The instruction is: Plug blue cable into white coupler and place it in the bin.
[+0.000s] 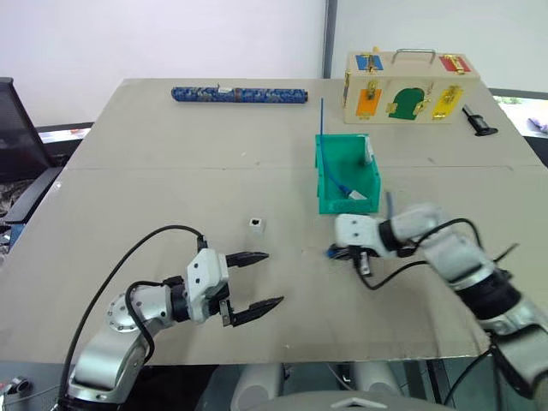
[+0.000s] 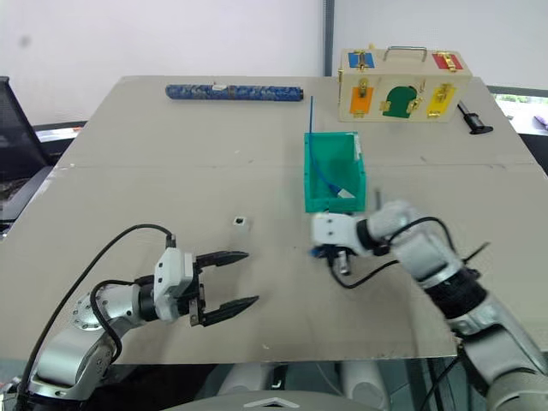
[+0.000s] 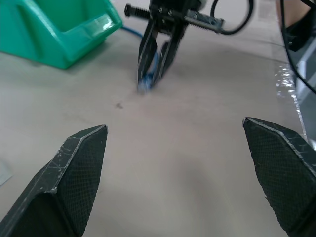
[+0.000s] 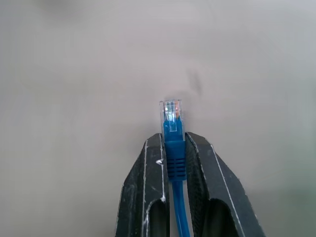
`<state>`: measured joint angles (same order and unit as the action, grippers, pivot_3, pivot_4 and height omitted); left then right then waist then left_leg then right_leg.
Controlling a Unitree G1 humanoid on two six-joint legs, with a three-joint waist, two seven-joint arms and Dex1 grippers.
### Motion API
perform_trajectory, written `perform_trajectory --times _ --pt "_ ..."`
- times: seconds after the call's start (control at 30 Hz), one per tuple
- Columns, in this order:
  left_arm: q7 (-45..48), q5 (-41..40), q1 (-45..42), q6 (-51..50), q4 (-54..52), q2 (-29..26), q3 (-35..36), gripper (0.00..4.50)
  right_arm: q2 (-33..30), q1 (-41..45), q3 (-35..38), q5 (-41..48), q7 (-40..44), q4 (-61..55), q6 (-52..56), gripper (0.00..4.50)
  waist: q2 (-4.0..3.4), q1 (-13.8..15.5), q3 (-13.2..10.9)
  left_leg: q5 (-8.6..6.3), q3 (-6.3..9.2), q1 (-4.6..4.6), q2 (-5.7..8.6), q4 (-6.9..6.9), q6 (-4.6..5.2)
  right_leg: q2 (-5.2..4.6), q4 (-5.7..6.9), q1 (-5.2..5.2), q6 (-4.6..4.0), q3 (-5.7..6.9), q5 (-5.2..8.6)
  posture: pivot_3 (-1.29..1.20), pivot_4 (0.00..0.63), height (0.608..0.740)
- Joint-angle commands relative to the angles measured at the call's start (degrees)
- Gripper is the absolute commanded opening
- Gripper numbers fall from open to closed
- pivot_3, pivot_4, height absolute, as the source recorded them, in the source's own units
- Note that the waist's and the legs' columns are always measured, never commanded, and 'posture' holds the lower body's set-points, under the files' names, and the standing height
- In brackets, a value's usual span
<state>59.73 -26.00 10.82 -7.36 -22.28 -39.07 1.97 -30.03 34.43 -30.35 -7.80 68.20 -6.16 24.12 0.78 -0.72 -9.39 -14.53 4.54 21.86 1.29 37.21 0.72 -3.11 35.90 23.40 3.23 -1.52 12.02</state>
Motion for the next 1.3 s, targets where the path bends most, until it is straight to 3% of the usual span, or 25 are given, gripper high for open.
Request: perform_trajectory --times 0.03,0.1,0.13,0.2,0.27,0.3,0.37,0.4,0.57,0.73,0.93,1.17,1.3 --pt "-1.1 0.7 -0.9 -0.1 -0.3 -0.5 0.8 4.5 2.7 1.0 -3.4 -1.8 -1.3 2.5 -2.5 0.02 0.06 0.1 0.0 0.0 0.01 0.0 0.02 0.01 0.0 -0.02 -0.01 -0.01 0.02 0.01 -0.01 0.0 0.15 0.738" --pt "-1.1 1.2 -1.5 -0.5 -0.1 -0.6 -0.1 4.5 4.6 1.5 -3.7 -1.1 -1.4 4.0 -3.2 0.02 0.11 -0.1 0.1 0.0 0.02 0.0 0.03 0.01 0.0 -0.02 -0.02 -0.01 0.13 0.01 -0.08 0.0 0.15 0.738" --pt "-1.2 1.8 -2.1 -0.7 0.1 -0.6 -0.7 4.5 5.1 1.7 -3.6 -0.6 -1.0 4.4 -3.9 0.81 0.1 -0.2 0.1 0.0 0.02 -0.02 0.03 -0.01 -0.01 -0.02 -0.02 -0.01 0.13 0.01 -0.08 0.0 0.15 0.738" --pt "-1.3 2.5 -3.7 -1.4 0.6 -0.2 -2.1 4.5 4.5 1.5 -2.9 -0.4 -0.4 5.1 -5.7 1.6 0.09 -0.3 0.1 0.0 0.01 -0.05 0.01 -0.03 -0.01 0.04 0.0 0.0 0.13 0.01 -0.09 0.0 0.15 0.738" --pt "-1.6 3.7 -5.6 -1.9 1.3 0.0 -3.6 4.5 3.9 0.5 -0.4 1.0 -1.1 4.4 -7.0 2.77 0.08 -0.3 0.1 0.0 0.04 -0.06 0.02 -0.07 -0.01 0.05 0.02 0.0 0.15 0.03 -0.1 0.0 0.15 0.738" --pt "-1.6 4.6 -6.5 -1.7 1.8 0.0 -4.4 4.5 3.9 -0.3 1.5 2.6 -1.4 3.1 -7.0 2.91 0.08 -0.3 0.1 0.0 0.04 -0.05 0.03 -0.07 -0.01 0.05 0.02 0.0 0.15 0.03 -0.1 0.0 0.15 0.738" --pt "-1.2 5.4 -8.6 -2.2 2.7 0.2 -6.1 4.5 3.1 -2.7 6.0 7.1 -1.2 -1.3 -7.5 3.94 0.06 0.1 0.0 0.0 0.08 0.03 0.09 -0.07 -0.02 0.02 -0.01 0.01 0.18 0.08 -0.12 0.0 0.15 0.738" --pt "-1.5 6.2 -9.9 -2.5 3.5 0.5 -7.0 4.5 2.4 -4.5 8.5 9.4 -1.2 -3.9 -6.9 4.25 0.03 0.4 0.0 0.0 0.1 0.09 0.09 -0.06 -0.02 0.01 -0.02 0.01 0.19 0.13 -0.12 0.0 0.15 0.738" --pt "-2.3 10.1 -16.5 -2.7 8.2 2.7 -11.4 4.5 -3.7 -16.6 19.8 19.4 -0.8 -17.0 -6.4 4.25 -0.01 0.6 0.0 0.0 0.22 0.25 0.17 0.01 -0.01 -0.12 -0.04 0.12 0.22 0.13 -0.14 0.0 0.15 0.738" --pt "-2.7 14.5 -23.5 -4.6 13.1 5.0 -16.5 4.5 -8.9 -33.1 29.9 20.0 -6.1 -26.7 -9.3 4.25 -0.01 0.8 0.0 0.0 0.16 0.24 0.2 0.01 -0.01 -0.05 -0.01 0.09 0.22 0.22 -0.12 0.0 0.15 0.738" --pt "-2.0 16.7 -29.1 -7.7 17.2 6.5 -19.2 4.5 -9.9 -47.9 40.4 22.9 -11.3 -35.0 -7.6 4.25 0.01 0.0 0.0 0.0 -0.11 0.12 0.14 0.04 0.0 0.04 0.05 0.04 0.27 0.1 -0.1 0.0 0.15 0.738" --pt "0.4 19.7 -32.5 -6.2 22.2 6.2 -21.6 4.5 -10.3 -56.1 47.4 25.8 -13.1 -38.9 -7.8 4.25 0.05 0.2 0.0 0.0 -0.13 0.1 0.12 0.1 0.0 0.02 0.04 -0.03 0.33 0.09 -0.06 0.0 0.15 0.738" --pt "2.1 20.5 -34.2 -5.8 24.6 6.8 -22.7 3.35 -10.4 -56.4 47.7 25.9 -14.9 -39.5 -7.4 4.29 0.07 0.2 0.0 0.0 -0.13 0.08 0.12 0.1 0.0 0.03 0.04 -0.06 0.35 0.1 -0.05 0.0 0.15 0.738"
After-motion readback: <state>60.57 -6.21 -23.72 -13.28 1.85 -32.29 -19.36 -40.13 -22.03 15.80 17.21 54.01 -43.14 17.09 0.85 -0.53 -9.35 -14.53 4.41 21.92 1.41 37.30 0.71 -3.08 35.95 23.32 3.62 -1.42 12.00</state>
